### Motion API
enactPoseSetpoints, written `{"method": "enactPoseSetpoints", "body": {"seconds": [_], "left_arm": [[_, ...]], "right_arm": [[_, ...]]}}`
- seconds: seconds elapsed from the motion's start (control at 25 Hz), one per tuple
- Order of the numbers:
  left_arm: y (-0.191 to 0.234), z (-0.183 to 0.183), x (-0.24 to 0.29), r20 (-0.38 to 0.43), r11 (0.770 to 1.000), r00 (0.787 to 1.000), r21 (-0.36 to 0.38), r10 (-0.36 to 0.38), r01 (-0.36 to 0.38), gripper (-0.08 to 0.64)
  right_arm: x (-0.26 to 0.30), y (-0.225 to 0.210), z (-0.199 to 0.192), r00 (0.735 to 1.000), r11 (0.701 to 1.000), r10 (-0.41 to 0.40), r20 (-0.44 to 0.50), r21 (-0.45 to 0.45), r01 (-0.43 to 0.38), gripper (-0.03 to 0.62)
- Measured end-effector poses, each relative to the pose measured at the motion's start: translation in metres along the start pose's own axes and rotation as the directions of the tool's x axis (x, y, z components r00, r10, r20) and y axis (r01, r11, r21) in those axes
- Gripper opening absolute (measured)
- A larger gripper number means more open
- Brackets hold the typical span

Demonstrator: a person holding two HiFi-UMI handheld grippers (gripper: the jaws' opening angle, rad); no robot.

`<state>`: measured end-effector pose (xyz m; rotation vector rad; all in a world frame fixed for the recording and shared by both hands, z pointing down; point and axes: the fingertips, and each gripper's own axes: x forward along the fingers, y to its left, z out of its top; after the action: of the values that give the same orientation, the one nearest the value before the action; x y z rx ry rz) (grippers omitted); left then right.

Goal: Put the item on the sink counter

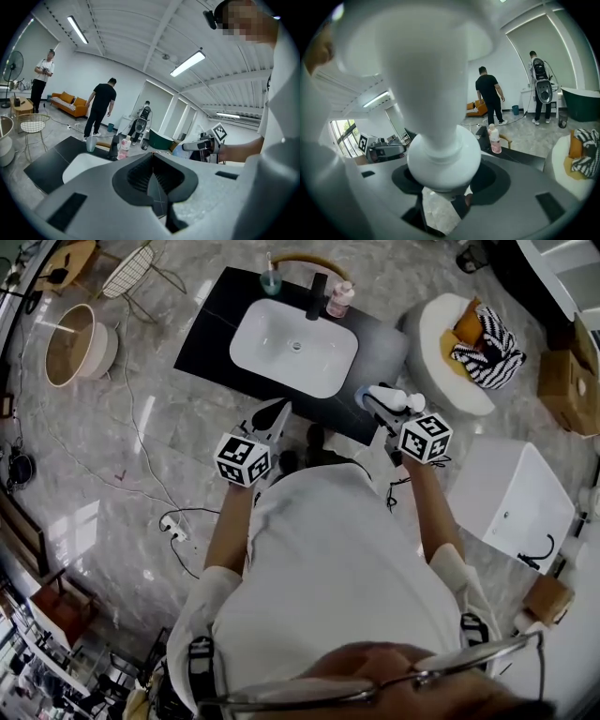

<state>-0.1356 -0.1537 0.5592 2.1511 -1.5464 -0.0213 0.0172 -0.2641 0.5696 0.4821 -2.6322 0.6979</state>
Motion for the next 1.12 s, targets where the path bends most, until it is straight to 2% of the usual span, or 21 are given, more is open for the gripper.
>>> {"method": "enactPoseSetpoints", "body": {"seconds": [0.28,0.44,0.8,1.12], "left_arm": [[0.004,0.006,0.045,-0.039,1.0,0.999,-0.003,0.004,-0.004,0.005],[0.014,0.006,0.061,-0.061,1.0,0.998,-0.006,0.018,-0.019,0.005],[0.018,-0.006,0.107,-0.131,0.999,0.991,-0.019,0.029,-0.032,0.005],[0.021,-0.024,0.134,-0.192,0.998,0.981,-0.053,0.02,-0.031,0.005]], "right_arm": [[0.033,-0.082,0.002,0.996,0.995,-0.045,-0.076,-0.087,0.039,0.25],[0.052,-0.13,-0.005,0.987,0.983,-0.093,-0.129,-0.17,0.07,0.25],[0.096,-0.235,-0.038,0.957,0.946,-0.186,-0.221,-0.303,0.114,0.25],[0.133,-0.313,-0.067,0.918,0.927,-0.271,-0.29,-0.335,0.168,0.25]]}}
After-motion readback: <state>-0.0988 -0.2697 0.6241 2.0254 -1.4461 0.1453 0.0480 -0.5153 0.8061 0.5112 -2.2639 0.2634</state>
